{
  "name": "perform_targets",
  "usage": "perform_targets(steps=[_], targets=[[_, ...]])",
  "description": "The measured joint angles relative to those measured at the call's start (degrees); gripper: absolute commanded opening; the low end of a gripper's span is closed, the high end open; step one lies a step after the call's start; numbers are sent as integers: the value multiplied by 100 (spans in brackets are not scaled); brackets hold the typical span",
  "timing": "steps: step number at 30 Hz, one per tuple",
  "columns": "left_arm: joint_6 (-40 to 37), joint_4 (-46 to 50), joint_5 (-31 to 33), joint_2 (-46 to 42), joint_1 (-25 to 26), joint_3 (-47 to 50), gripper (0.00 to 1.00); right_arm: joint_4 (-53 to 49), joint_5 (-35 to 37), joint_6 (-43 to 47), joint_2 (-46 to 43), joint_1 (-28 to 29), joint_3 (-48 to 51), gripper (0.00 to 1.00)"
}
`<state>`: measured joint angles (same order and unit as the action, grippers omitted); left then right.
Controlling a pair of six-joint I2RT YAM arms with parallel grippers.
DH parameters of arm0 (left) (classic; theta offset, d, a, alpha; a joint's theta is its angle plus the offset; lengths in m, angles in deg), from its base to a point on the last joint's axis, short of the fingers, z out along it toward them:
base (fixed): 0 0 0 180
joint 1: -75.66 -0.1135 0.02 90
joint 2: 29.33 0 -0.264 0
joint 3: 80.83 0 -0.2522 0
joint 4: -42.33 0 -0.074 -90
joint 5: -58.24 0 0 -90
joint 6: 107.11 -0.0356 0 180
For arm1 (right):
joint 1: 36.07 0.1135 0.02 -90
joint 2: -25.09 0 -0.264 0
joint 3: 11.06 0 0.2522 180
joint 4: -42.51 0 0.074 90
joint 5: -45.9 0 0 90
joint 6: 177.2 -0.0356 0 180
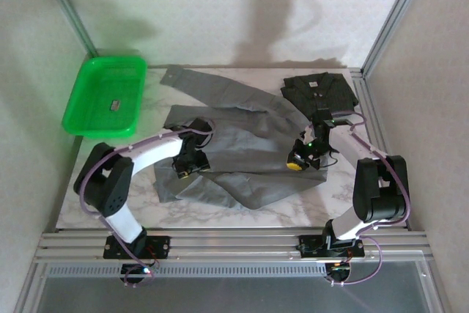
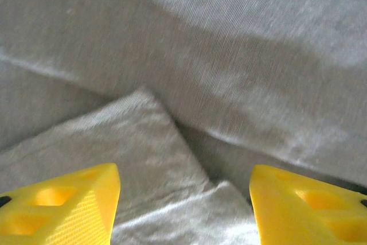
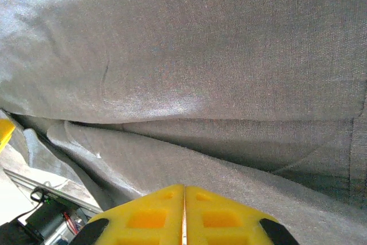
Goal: Fold and stack the long sleeve shirts
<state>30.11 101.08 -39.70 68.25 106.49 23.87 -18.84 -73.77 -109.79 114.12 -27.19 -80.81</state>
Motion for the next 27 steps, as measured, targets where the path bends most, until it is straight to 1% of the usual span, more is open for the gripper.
perform_targets(steps=[1,5,10,14,17,22,25,27], targets=[[-57,-2,0,109,-15,-72,59,-2,0,15,0,0,0,9],[-240,22,44,455,-24,-328,51,-2,0,59,0,0,0,10],[-358,74,46,505,-31,-363,44,-4,2,83,0,2,0,10],[-378,107,42,498,-31,-334,44,-4,2,98,0,2,0,10],[-380,116,44,472,-31,-205,41,-4,2,98,0,2,0,10],[-398,151,44,407,-31,-46,39,-4,2,101,0,2,0,10],[-402,149,42,382,-31,11,33,-4,2,98,0,2,0,10],[-422,144,42,380,-28,24,24,-4,2,98,0,2,0,10]])
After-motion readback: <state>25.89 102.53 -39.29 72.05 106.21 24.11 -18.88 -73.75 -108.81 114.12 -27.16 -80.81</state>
